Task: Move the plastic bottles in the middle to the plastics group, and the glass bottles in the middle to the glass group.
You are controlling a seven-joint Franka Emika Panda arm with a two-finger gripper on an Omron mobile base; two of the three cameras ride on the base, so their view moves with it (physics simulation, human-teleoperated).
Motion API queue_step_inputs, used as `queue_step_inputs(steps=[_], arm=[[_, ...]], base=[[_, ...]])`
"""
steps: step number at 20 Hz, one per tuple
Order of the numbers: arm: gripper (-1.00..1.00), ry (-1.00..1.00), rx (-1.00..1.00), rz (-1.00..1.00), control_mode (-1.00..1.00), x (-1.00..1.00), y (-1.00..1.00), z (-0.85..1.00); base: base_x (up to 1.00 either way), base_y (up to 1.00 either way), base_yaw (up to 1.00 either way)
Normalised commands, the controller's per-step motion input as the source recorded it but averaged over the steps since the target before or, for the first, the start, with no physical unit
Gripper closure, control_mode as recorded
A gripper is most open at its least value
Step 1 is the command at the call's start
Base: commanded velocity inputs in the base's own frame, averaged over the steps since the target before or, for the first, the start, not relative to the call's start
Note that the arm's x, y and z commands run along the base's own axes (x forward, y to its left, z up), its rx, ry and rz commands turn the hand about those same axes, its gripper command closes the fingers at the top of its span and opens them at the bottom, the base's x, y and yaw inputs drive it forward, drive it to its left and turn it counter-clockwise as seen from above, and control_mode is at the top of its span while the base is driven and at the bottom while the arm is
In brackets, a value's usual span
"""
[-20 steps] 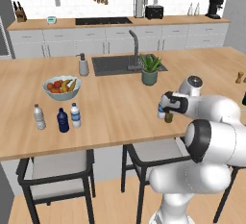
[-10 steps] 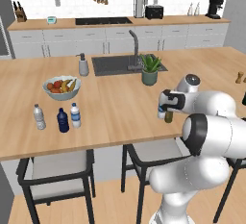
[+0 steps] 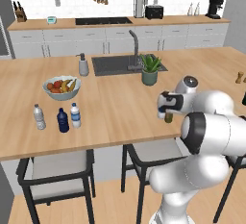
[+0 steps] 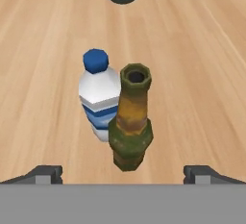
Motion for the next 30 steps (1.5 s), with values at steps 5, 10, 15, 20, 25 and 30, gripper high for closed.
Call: queue_step_inputs(steps=[5,10,15,20,25,30], arm=[[-1.0,0.0,0.0,0.0,-1.0,0.07,0.0,-0.25],[-1.0,0.0,0.0,0.0,-1.0,0.06,0.0,-0.01],[-1.0,0.0,0.0,0.0,-1.0,0.11,0.0,0.0],[-1.0,0.0,0.0,0.0,-1.0,0.05,0.0,0.0],[-1.0,0.0,0.0,0.0,-1.0,0.06,0.0,0.0],[-1.0,0.0,0.0,0.0,-1.0,0.03,-0.02,-0.04]], base=[[0.0,0.0,0.0],[0.0,0.0,0.0],[0.0,0.0,0.0],[0.0,0.0,0.0],[0.0,0.0,0.0],[0.0,0.0,0.0]])
